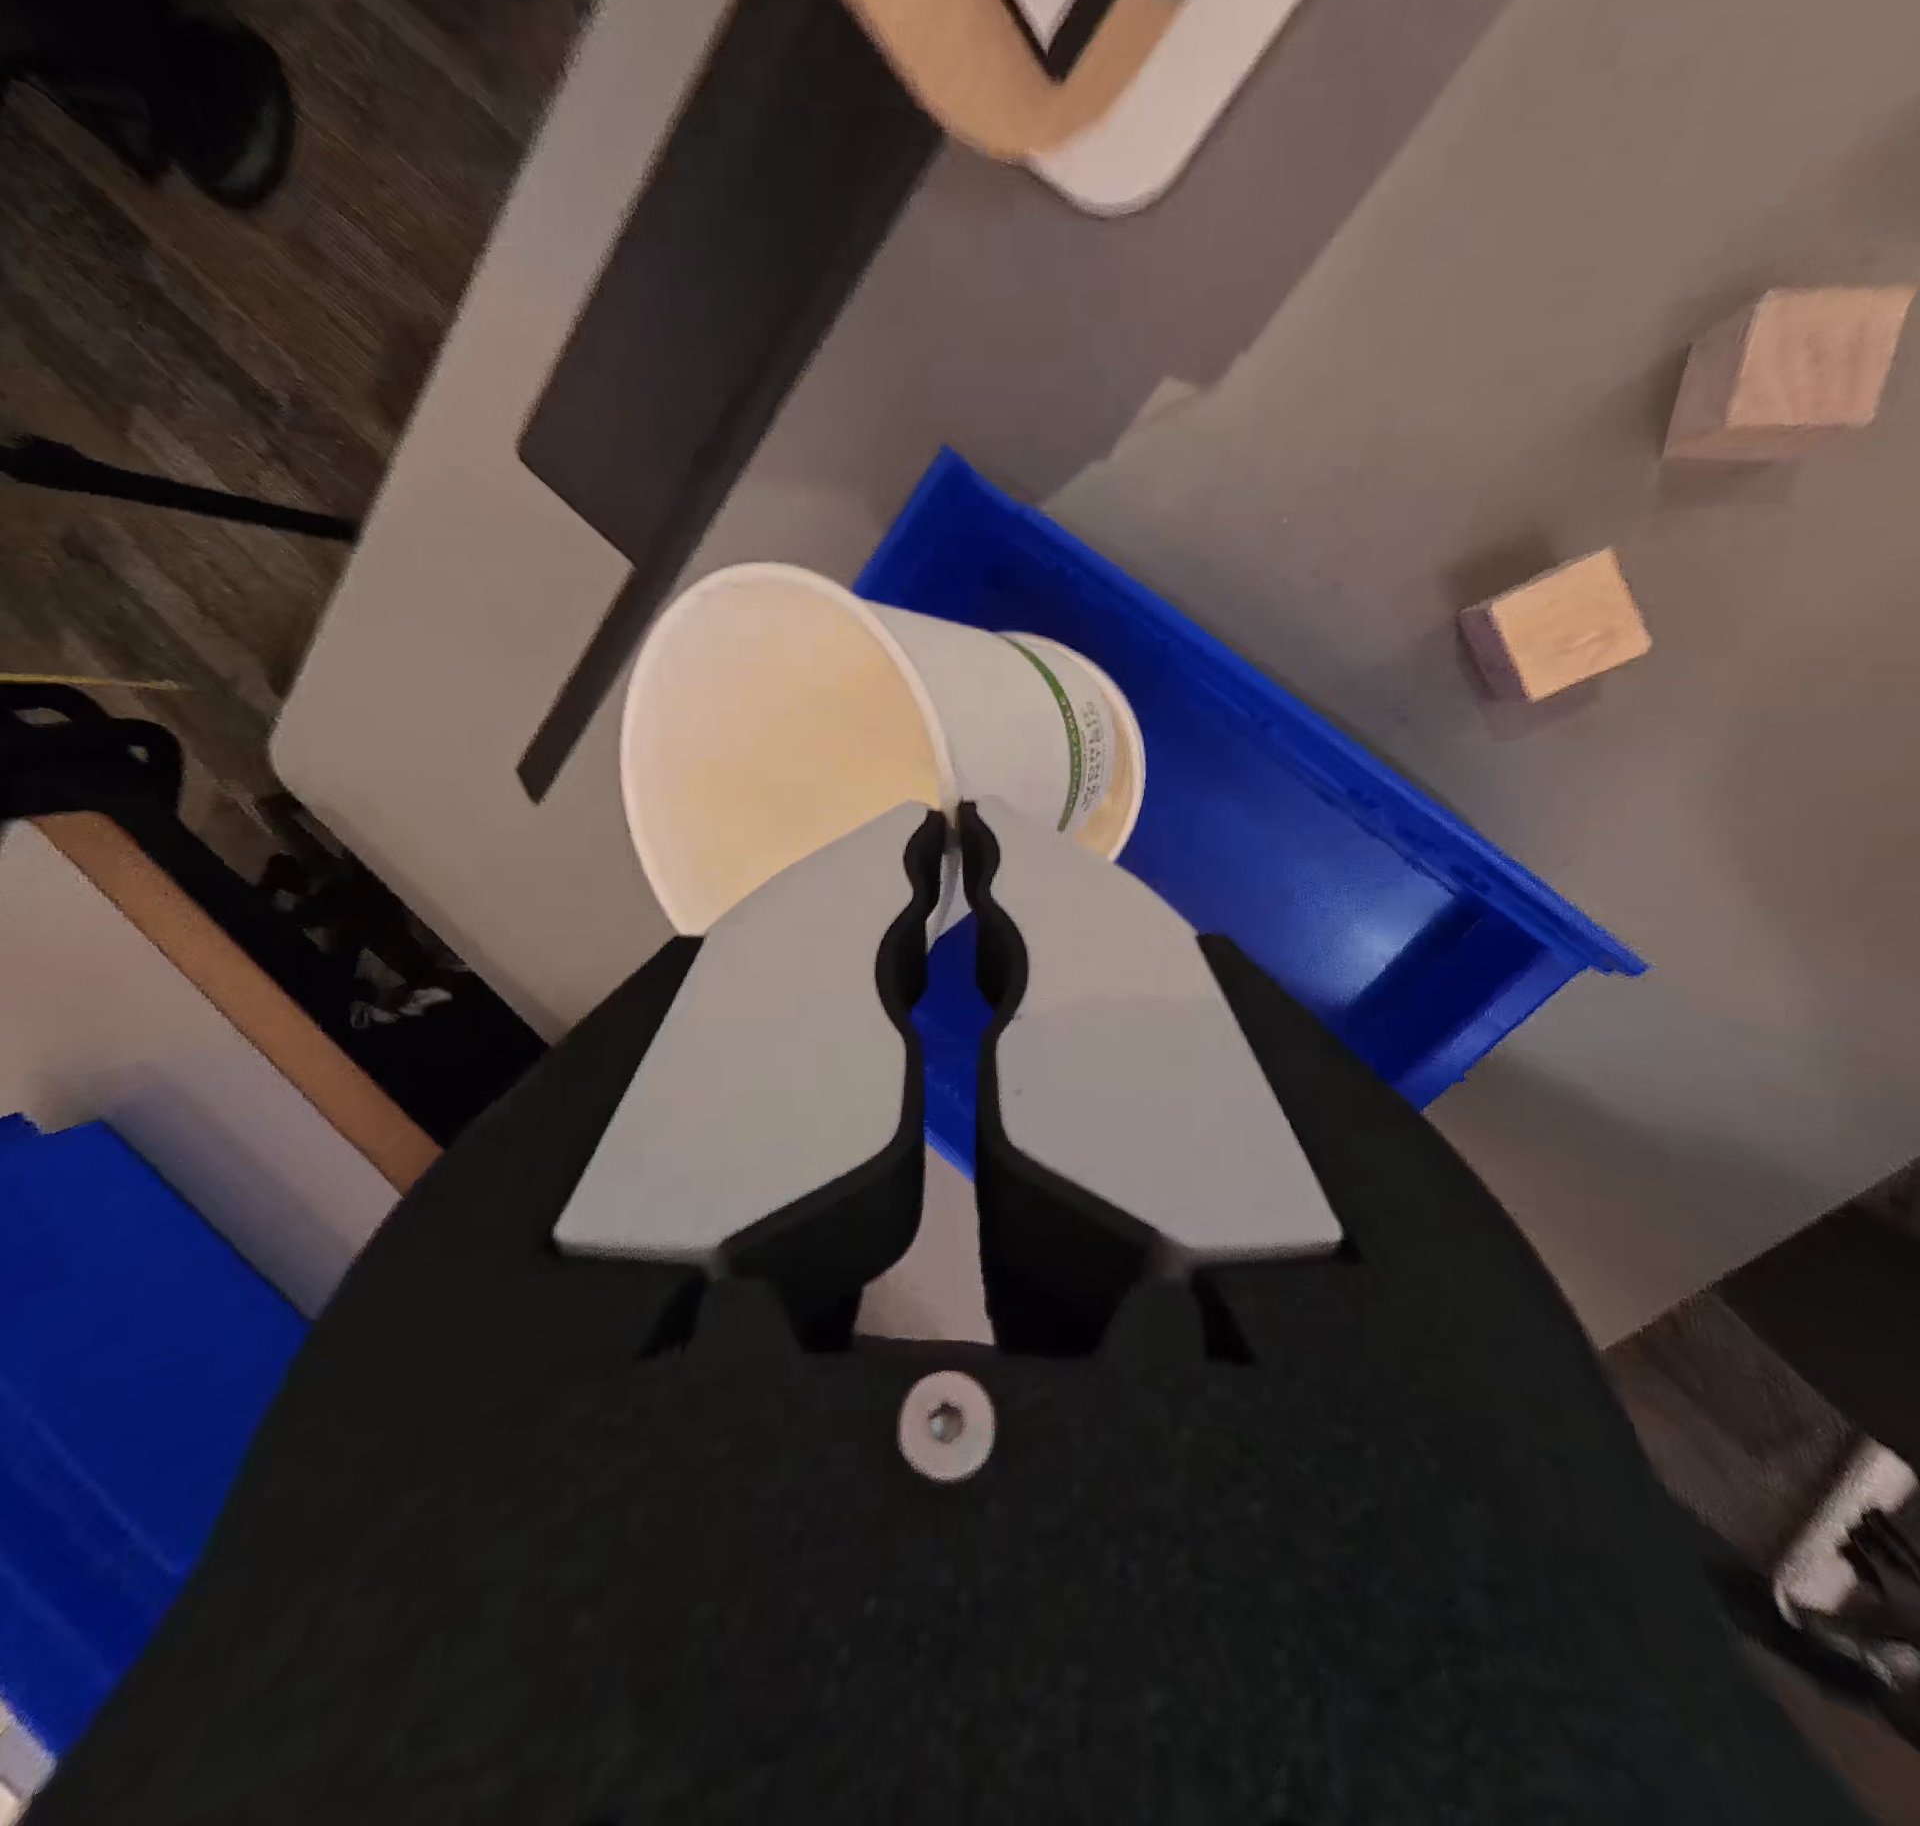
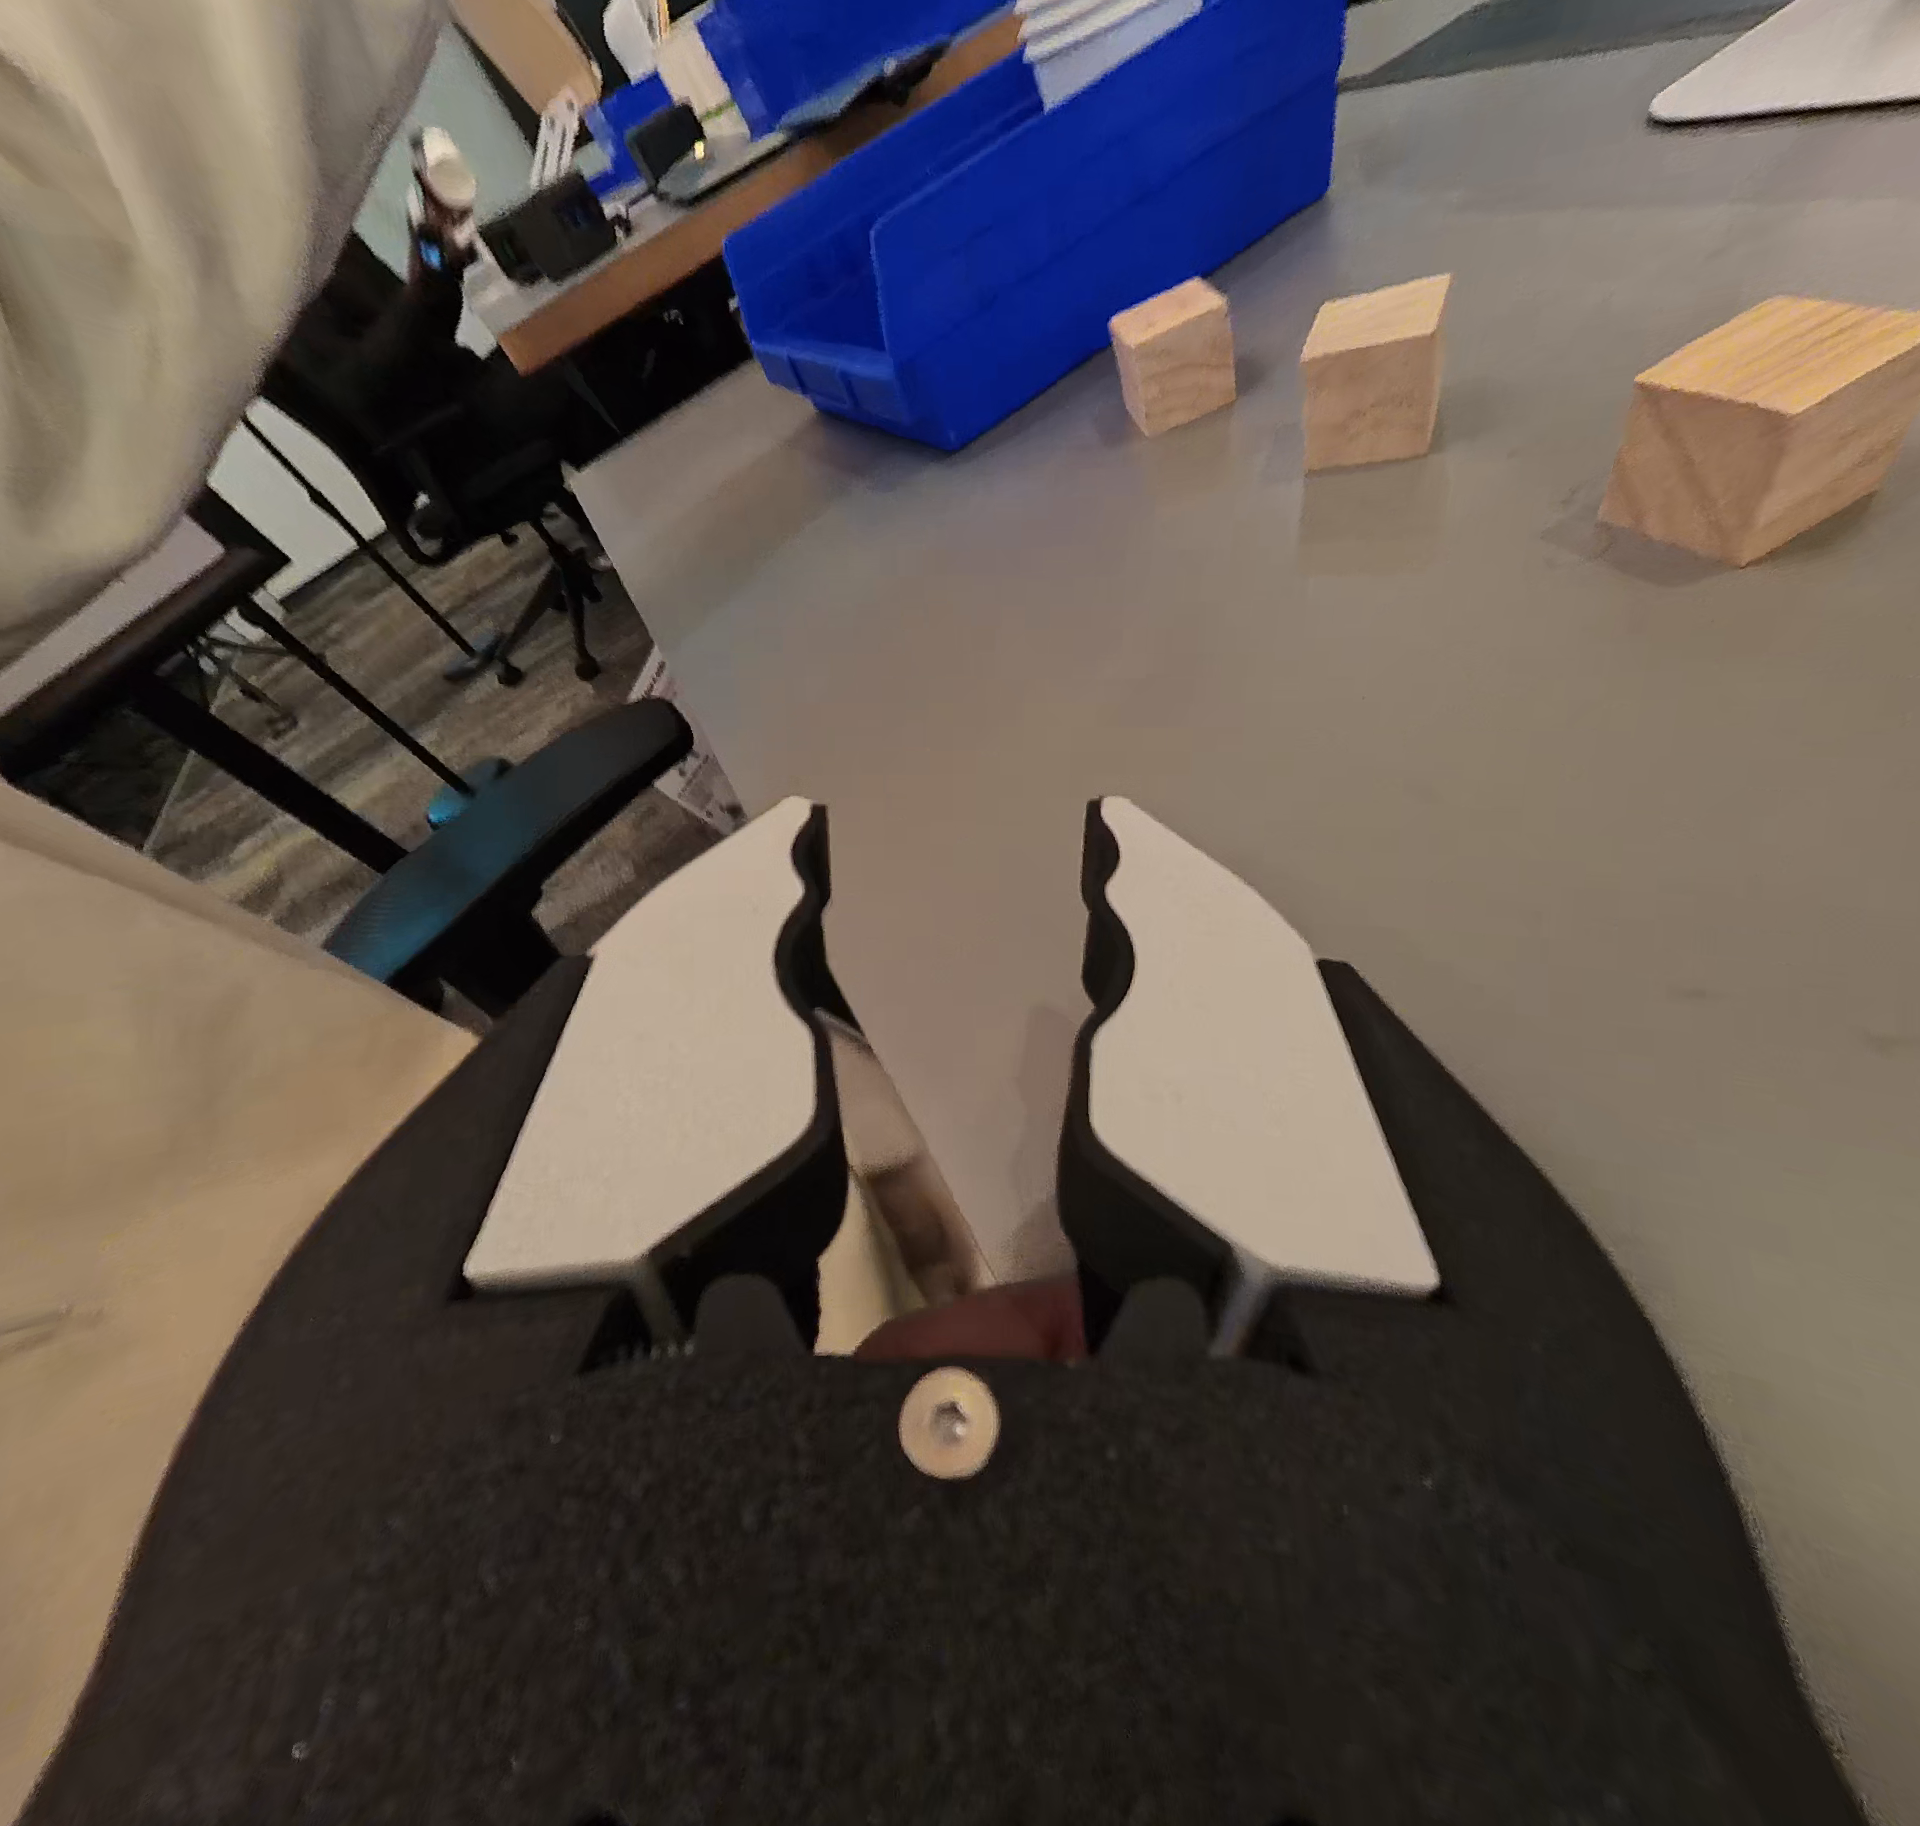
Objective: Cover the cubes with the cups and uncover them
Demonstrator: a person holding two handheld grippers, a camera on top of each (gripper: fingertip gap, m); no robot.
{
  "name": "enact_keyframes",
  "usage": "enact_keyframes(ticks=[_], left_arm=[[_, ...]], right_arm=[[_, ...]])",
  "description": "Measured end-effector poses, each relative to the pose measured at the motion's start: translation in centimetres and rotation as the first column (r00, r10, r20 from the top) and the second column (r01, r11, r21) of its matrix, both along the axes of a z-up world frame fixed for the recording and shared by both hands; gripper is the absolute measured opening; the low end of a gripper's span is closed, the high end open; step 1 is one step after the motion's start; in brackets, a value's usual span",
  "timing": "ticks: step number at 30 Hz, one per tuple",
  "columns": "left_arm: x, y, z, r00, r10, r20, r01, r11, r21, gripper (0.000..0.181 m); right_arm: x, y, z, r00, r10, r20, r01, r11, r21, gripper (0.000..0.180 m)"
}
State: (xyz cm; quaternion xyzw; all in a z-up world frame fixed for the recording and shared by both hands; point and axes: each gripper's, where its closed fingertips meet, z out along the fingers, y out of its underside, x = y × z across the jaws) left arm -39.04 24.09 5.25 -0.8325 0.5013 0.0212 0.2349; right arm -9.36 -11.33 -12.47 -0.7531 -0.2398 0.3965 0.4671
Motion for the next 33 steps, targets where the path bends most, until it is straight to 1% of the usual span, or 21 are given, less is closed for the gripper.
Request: enact_keyframes(ticks=[1,3,5,7,9,11,13,15,16,18,21,22,23,25,26,28,31,32,33], left_arm=[[0.4,-0.1,1.3,0.999,-0.002,0.043,0.001,0.999,0.038,0.003],[1.4,-0.5,3.9,0.989,-0.013,0.147,-0.007,0.991,0.132,0.003],[2.3,-1.5,6.0,0.962,-0.031,0.270,-0.032,0.974,0.224,0.003],[3.9,-4.0,7.3,0.889,-0.103,0.445,-0.022,0.963,0.268,0.003],[5.1,-6.7,7.7,0.779,-0.168,0.605,-0.037,0.949,0.312,0.003],[6.1,-9.6,6.9,0.657,-0.199,0.727,-0.047,0.952,0.304,0.003],[7.0,-11.9,5.8,0.523,-0.194,0.830,-0.067,0.961,0.267,0.003],[8.6,-14.4,4.6,0.375,-0.164,0.913,-0.021,0.982,0.185,0.003],[9.6,-15.4,3.8,0.330,-0.150,0.932,-0.002,0.987,0.160,0.003],[11.8,-17.3,2.6,0.272,-0.140,0.952,0.048,0.990,0.132,0.003],[15.6,-19.7,1.2,0.207,-0.124,0.970,0.111,0.989,0.102,0.003],[16.8,-20.4,0.8,0.195,-0.114,0.974,0.138,0.987,0.088,0.003],[17.8,-20.8,0.7,0.180,-0.106,0.978,0.135,0.987,0.082,0.003],[19.3,-21.9,0.5,0.168,-0.118,0.979,0.164,0.982,0.090,0.003],[19.8,-22.1,0.5,0.162,-0.124,0.979,0.152,0.983,0.100,0.003],[20.8,-23.0,0.4,0.151,-0.130,0.980,0.181,0.978,0.102,0.003],[21.6,-23.7,-0.2,0.154,-0.134,0.979,0.196,0.975,0.103,0.003],[21.7,-23.8,-0.4,0.152,-0.133,0.979,0.196,0.975,0.102,0.003],[21.8,-24.1,-0.6,0.149,-0.128,0.981,0.211,0.973,0.095,0.002]], right_arm=[[0.3,0.2,0.4,0.999,-0.016,-0.028,0.016,1.000,0.000,0.046],[1.1,0.7,1.0,0.996,-0.044,-0.082,0.043,0.999,-0.011,0.046],[1.6,1.0,1.2,0.991,-0.056,-0.121,0.053,0.998,-0.027,0.046],[2.1,1.3,1.3,0.987,-0.073,-0.142,0.069,0.997,-0.034,0.046],[2.4,1.6,1.5,0.984,-0.076,-0.160,0.071,0.997,-0.037,0.046],[2.5,2.0,1.8,0.978,-0.074,-0.195,0.066,0.997,-0.046,0.045],[2.5,2.4,2.7,0.969,-0.058,-0.240,0.047,0.998,-0.048,0.045],[2.2,3.1,4.0,0.958,-0.035,-0.285,0.029,0.999,-0.025,0.046],[2.0,3.6,4.8,0.951,-0.023,-0.308,0.022,1.000,-0.007,0.047],[1.4,4.7,6.4,0.936,0.003,-0.353,0.012,0.999,0.040,0.052],[-0.3,6.7,8.4,0.913,0.048,-0.405,-0.004,0.994,0.109,0.065],[-1.0,7.5,8.6,0.905,0.054,-0.423,-0.009,0.994,0.107,0.068],[-1.7,8.3,8.7,0.889,0.056,-0.454,-0.018,0.996,0.088,0.072],[-3.1,9.6,8.9,0.837,0.057,-0.544,-0.050,0.998,0.027,0.082],[-3.6,10.1,9.2,0.803,0.058,-0.593,-0.069,0.998,0.004,0.085],[-4.1,11.1,9.8,0.743,0.027,-0.669,-0.079,0.996,-0.048,0.088],[-3.8,11.6,11.2,0.649,0.019,-0.760,-0.081,0.996,-0.044,0.091],[-3.6,11.7,11.4,0.645,0.019,-0.764,-0.070,0.997,-0.034,0.091],[-3.8,11.8,11.1,0.671,0.009,-0.741,-0.058,0.997,-0.040,0.092]])
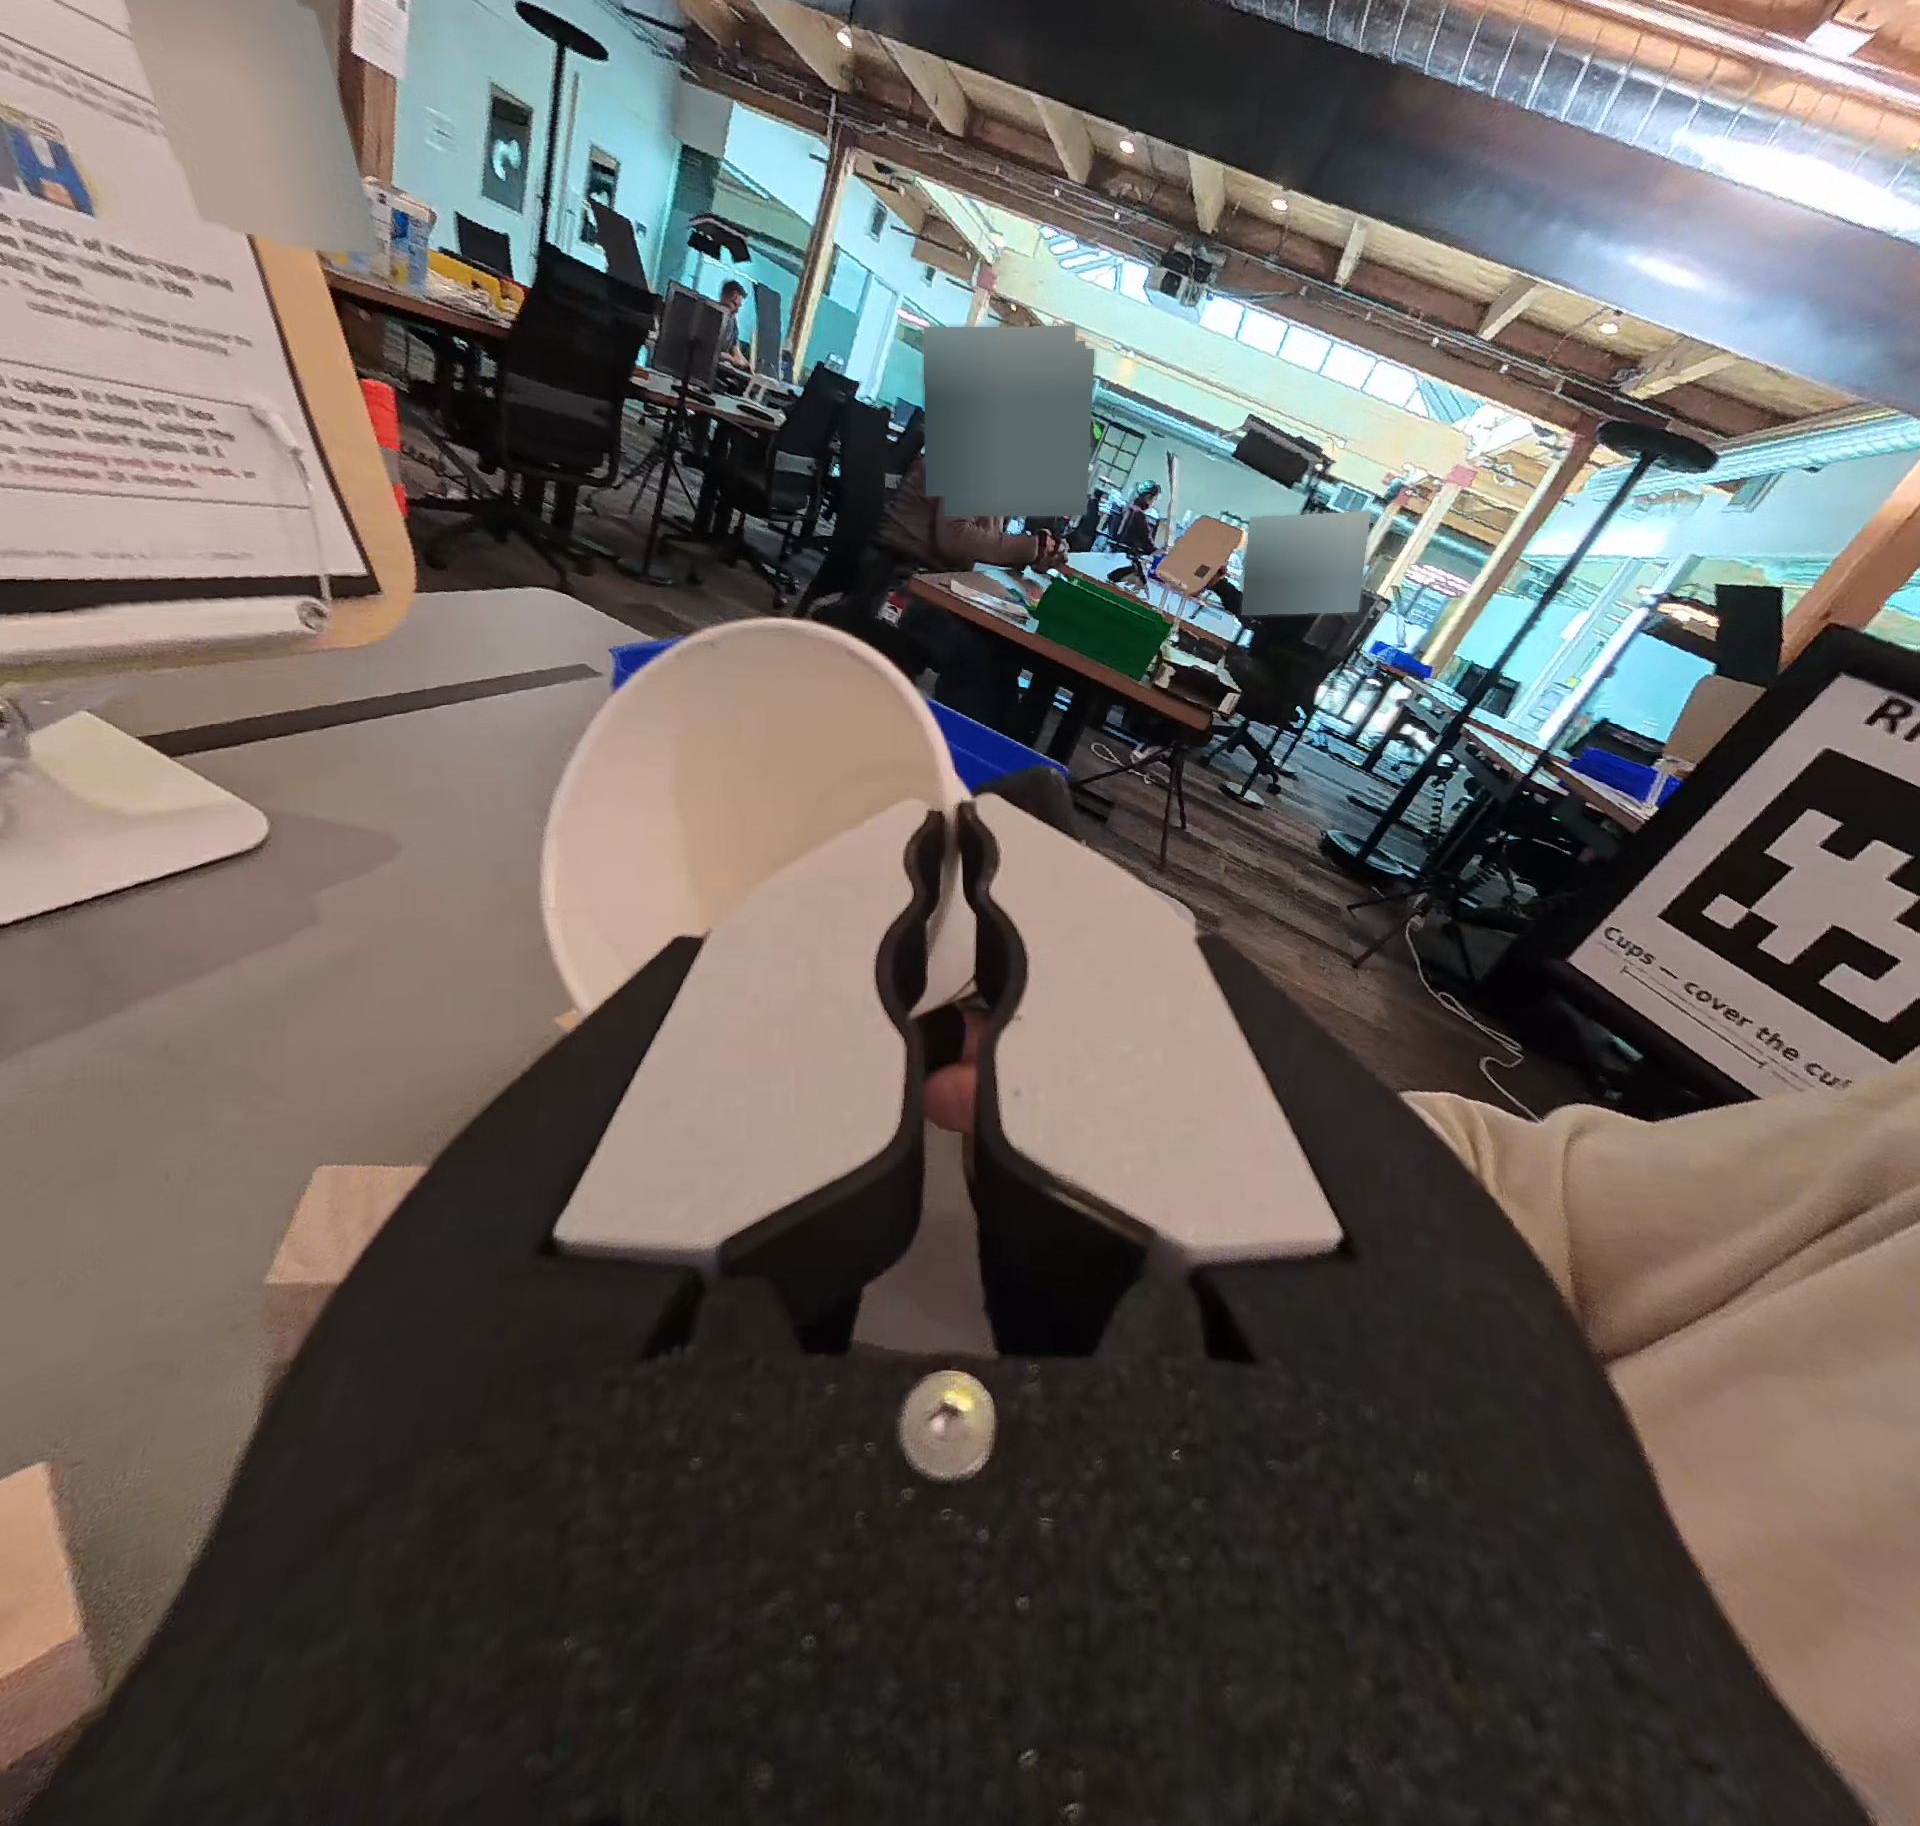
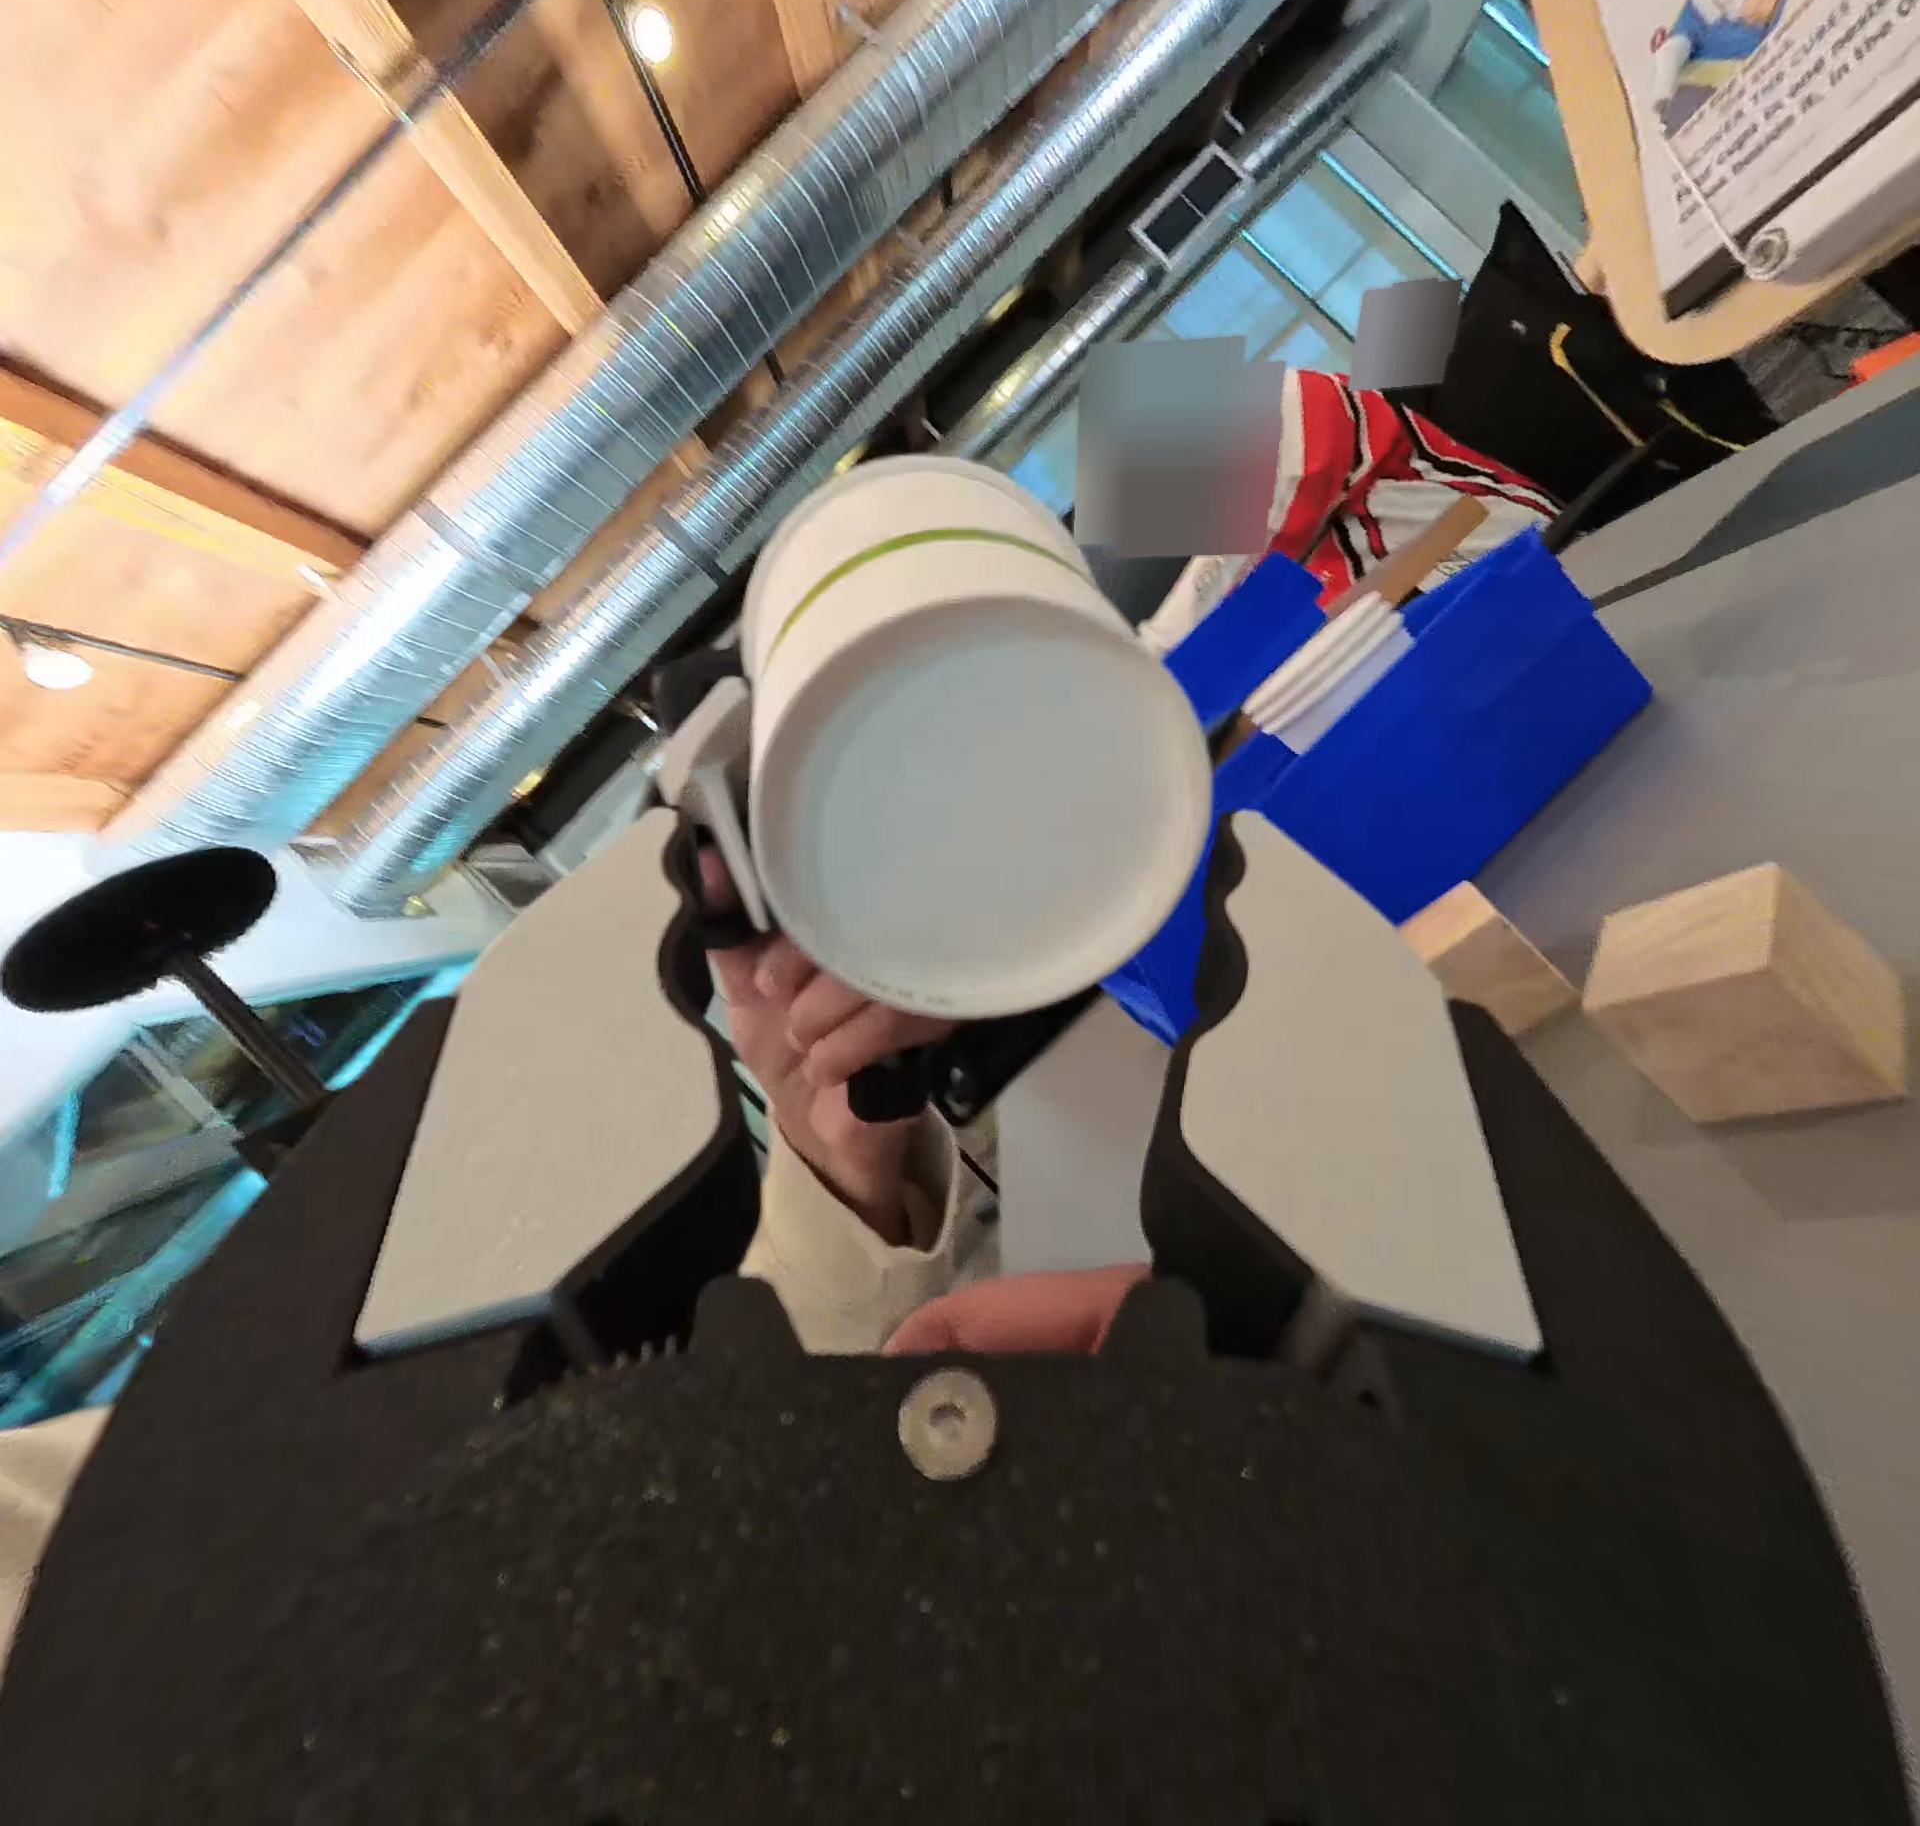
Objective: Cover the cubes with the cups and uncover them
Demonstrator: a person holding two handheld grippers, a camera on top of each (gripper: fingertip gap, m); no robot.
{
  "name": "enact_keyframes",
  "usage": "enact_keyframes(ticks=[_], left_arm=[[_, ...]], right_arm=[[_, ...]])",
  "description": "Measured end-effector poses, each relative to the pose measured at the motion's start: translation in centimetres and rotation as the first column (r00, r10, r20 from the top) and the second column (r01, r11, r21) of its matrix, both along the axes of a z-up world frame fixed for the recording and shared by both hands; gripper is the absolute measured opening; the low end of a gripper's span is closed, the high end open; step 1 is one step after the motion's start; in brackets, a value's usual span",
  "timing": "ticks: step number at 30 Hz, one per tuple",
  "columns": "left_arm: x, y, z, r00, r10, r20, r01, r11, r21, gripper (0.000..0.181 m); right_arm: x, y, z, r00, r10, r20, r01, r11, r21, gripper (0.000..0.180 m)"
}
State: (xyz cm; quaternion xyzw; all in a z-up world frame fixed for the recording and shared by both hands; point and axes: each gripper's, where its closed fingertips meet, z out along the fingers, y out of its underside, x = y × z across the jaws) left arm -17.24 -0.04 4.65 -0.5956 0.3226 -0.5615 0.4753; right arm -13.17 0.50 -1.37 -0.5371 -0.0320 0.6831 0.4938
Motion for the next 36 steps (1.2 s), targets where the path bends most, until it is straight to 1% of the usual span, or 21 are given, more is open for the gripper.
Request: enact_keyframes(ticks=[2,4,13,16,19,20,22,23,25,26,28,30,32,33,36], left_arm=[[0.2,-0.6,-0.4,1.000,-0.023,0.000,0.023,1.000,-0.005,0.003],[0.5,-0.9,-1.1,0.999,-0.029,-0.012,0.029,1.000,-0.005,0.003],[0.3,-1.8,-2.6,0.997,-0.066,-0.037,0.065,0.998,-0.021,0.003],[-0.1,-2.1,-3.2,0.995,-0.061,-0.079,0.061,0.998,-0.003,0.003],[-0.4,-2.2,-4.4,0.987,-0.034,-0.158,0.038,0.999,0.025,0.003],[-0.5,-2.3,-4.7,0.982,-0.027,-0.185,0.035,0.999,0.040,0.006],[-0.8,-2.4,-5.4,0.963,0.003,-0.269,0.023,0.996,0.091,0.024],[-1.2,-2.4,-5.7,0.945,0.029,-0.325,0.014,0.991,0.130,0.028],[-2.3,-2.1,-5.6,0.907,0.107,-0.407,-0.015,0.975,0.222,0.040],[-2.9,-2.1,-5.2,0.887,0.128,-0.444,-0.007,0.965,0.264,0.043],[-3.9,-2.2,-4.1,0.840,0.149,-0.521,0.033,0.946,0.323,0.049],[-4.4,-2.1,-3.2,0.771,0.156,-0.617,0.105,0.925,0.364,0.050],[-4.1,-2.2,-3.2,0.656,0.133,-0.743,0.240,0.897,0.372,0.060],[-3.9,-1.8,-3.5,0.585,0.135,-0.800,0.296,0.883,0.365,0.065],[-2.7,-1.1,-5.5,0.341,0.102,-0.935,0.452,0.854,0.258,0.079]], right_arm=[[-0.1,-0.1,-0.3,0.999,-0.007,0.033,0.007,1.000,0.015,0.091],[0.0,0.0,-0.7,0.998,-0.024,0.054,0.023,1.000,0.014,0.087],[0.3,-0.4,-1.4,0.995,-0.028,0.099,0.024,0.999,0.039,0.087],[0.2,-0.5,-1.7,0.989,-0.024,0.146,0.015,0.998,0.059,0.086],[0.2,-0.3,-2.3,0.984,-0.014,0.175,0.006,0.999,0.047,0.086],[0.1,-0.2,-2.5,0.983,-0.008,0.185,0.001,0.999,0.039,0.086],[0.0,0.0,-3.2,0.975,-0.011,0.224,0.006,1.000,0.025,0.086],[0.0,0.1,-3.4,0.970,-0.016,0.243,0.010,1.000,0.027,0.086],[0.0,0.3,-3.9,0.958,-0.030,0.286,0.023,0.999,0.026,0.086],[-0.1,0.3,-4.0,0.950,-0.033,0.310,0.026,0.999,0.027,0.086],[-0.1,0.4,-4.3,0.933,-0.044,0.357,0.032,0.999,0.038,0.086],[-0.1,0.4,-4.6,0.912,-0.054,0.407,0.037,0.998,0.048,0.086],[-0.2,0.3,-4.6,0.906,-0.048,0.421,0.030,0.998,0.050,0.086],[-0.3,0.2,-4.7,0.905,-0.037,0.424,0.021,0.999,0.042,0.086],[-0.4,0.1,-4.7,0.901,-0.018,0.433,0.007,1.000,0.026,0.086]])
